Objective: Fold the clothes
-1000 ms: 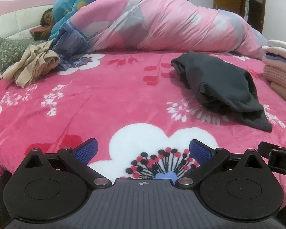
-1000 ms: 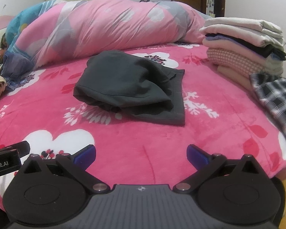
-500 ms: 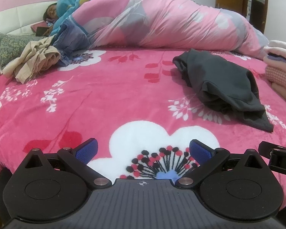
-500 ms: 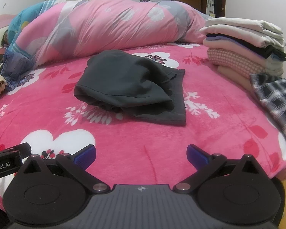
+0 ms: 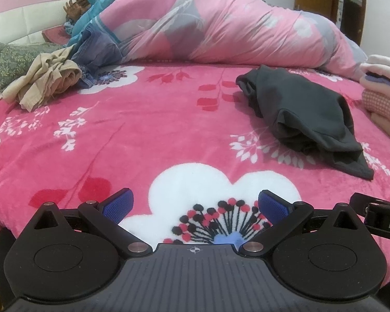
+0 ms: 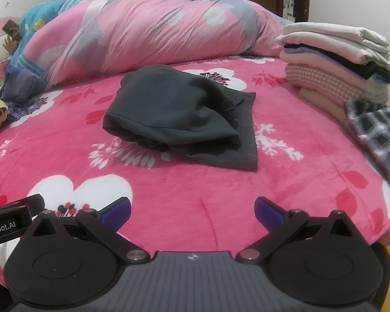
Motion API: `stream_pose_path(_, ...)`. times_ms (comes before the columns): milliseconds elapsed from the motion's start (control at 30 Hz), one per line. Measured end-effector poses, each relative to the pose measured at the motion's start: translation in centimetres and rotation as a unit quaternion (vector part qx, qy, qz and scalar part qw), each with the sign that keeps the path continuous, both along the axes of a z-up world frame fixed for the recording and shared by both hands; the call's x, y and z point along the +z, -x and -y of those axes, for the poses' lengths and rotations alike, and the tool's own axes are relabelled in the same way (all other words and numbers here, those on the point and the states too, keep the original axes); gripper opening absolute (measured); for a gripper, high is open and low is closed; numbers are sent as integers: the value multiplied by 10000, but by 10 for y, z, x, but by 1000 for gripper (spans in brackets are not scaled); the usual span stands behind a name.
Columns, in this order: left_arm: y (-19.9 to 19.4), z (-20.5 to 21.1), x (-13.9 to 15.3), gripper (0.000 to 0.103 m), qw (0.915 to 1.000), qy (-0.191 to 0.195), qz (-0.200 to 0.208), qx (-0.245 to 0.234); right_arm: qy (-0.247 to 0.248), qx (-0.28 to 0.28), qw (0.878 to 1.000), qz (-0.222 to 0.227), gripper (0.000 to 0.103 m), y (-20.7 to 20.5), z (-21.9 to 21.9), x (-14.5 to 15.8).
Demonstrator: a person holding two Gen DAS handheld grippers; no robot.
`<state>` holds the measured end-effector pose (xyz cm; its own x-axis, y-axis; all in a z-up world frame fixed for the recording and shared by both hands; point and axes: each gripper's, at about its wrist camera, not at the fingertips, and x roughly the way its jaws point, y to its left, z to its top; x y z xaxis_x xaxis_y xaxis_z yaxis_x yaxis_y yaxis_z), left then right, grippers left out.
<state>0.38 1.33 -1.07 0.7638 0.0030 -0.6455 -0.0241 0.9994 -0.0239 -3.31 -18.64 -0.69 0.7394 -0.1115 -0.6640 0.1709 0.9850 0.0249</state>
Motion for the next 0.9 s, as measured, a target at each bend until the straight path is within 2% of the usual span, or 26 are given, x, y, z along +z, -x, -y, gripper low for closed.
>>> stream_pose_path(733, -9, -9, -6, 103, 10000, 15, -29, 68, 4, 41, 10000, -65, 103, -10, -9, -5)
stream_pose_path(900, -11, -8, -9, 103, 9999, 127, -16, -109, -31, 56, 9999, -150, 103, -17, -6, -11)
